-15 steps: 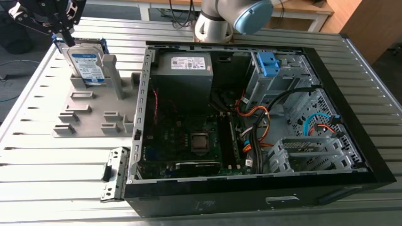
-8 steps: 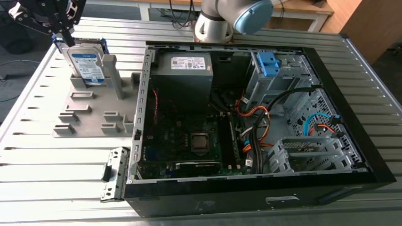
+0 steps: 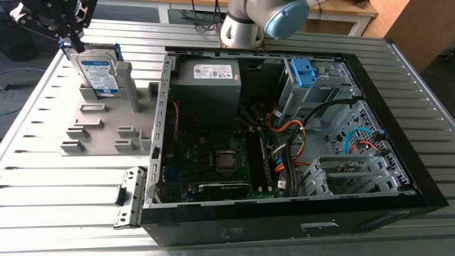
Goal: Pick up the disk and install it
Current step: 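Pick up the disk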
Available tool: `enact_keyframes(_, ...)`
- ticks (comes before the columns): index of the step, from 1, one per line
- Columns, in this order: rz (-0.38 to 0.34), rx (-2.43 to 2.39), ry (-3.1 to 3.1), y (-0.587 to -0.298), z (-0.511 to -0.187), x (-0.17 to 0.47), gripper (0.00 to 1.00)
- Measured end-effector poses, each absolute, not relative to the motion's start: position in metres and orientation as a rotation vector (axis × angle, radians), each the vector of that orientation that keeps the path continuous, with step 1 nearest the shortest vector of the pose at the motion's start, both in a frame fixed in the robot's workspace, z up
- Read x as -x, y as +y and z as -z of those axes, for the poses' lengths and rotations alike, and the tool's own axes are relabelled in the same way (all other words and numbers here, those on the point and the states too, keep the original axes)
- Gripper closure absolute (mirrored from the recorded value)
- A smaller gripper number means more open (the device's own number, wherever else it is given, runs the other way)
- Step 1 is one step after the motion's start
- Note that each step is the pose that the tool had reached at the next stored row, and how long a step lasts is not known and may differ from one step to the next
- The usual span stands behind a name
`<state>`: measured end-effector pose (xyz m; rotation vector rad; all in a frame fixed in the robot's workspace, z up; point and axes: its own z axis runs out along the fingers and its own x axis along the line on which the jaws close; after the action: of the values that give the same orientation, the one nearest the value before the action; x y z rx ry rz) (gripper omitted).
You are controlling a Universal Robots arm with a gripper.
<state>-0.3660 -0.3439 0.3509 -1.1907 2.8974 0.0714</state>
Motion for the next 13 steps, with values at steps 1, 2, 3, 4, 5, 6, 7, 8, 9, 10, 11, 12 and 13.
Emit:
enact_keyframes(1,-0.071,1.192,2.897,-0.3439,-0.3509,0.3660,0.89)
enact_keyframes(2,-0.071,1.194,2.896,-0.3439,-0.3509,0.3660,0.89)
enact_keyframes(3,-0.071,1.196,2.895,-0.3439,-0.3509,0.3660,0.89)
enact_keyframes(4,-0.071,1.198,2.894,-0.3439,-0.3509,0.3660,0.89)
enact_keyframes(5,-0.071,1.200,2.894,-0.3439,-0.3509,0.3660,0.89)
enact_keyframes(6,-0.071,1.202,2.893,-0.3439,-0.3509,0.3660,0.89)
enact_keyframes(7,-0.071,1.204,2.892,-0.3439,-0.3510,0.3660,0.89)
enact_keyframes(8,-0.071,1.205,2.892,-0.3439,-0.3510,0.3660,0.89)
enact_keyframes(9,-0.071,1.207,2.891,-0.3439,-0.3509,0.3660,0.89)
enact_keyframes(10,-0.071,1.209,2.890,-0.3439,-0.3509,0.3660,0.89)
enact_keyframes(11,-0.071,1.211,2.889,-0.3439,-0.3509,0.3660,0.89)
enact_keyframes(12,-0.071,1.213,2.889,-0.3439,-0.3509,0.3660,0.89)
enact_keyframes(13,-0.071,1.214,2.888,-0.3439,-0.3509,0.3660,0.89)
